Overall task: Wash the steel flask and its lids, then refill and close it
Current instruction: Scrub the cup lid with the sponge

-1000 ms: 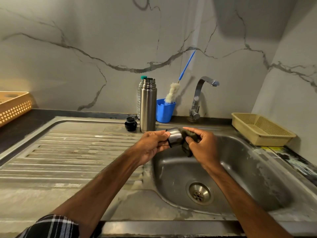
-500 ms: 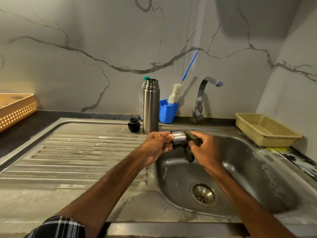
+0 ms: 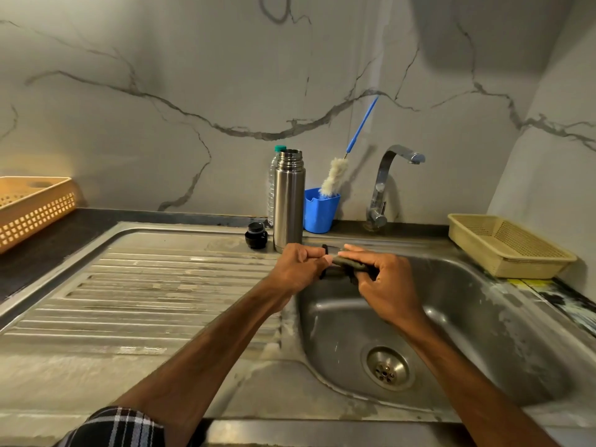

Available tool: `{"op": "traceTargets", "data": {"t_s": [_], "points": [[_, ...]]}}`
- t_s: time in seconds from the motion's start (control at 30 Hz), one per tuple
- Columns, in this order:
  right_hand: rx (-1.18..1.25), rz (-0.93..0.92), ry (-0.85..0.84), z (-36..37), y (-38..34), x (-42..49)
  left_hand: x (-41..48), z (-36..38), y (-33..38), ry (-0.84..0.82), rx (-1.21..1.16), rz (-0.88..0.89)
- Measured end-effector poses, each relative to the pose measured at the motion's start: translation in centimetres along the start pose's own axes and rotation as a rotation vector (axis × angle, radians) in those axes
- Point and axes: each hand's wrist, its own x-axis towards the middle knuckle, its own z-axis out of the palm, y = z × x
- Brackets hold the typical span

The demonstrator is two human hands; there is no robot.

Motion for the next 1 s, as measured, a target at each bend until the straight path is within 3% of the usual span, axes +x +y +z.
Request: {"op": "traceTargets", "data": {"t_s": [0.13,0.3,0.47,0.63,0.8,1.0], "points": [[-0.037,0.142,-0.011,-0.01,0.98,0.52,-0.54,1.07,0.18,-0.069,0.188,0.059],[0.038,-0.055,-0.105,-0.43,0.22,-0.1,-0.48,0.79,0.32,-0.064,0.208,0.103],[0.059,0.12,-0.012,-0.3,1.01,0.55,-0.45,1.18,-0.13,-0.129,0.293,0.159],[0.099,-0.019,-0.127,-0.27,0.67,0.29,-0.03,0.49,-0.04,-0.116,0.274,0.145],[0.14,0.134,0.008,0.12,1.13,0.49,-0.04,1.16,0.06,-0.175,0.29,0.14],[0.175,-0.064,-0.059,-0.25,0.37,0.33,0.3,0.43,0.15,-0.124,0.231,0.139]]}}
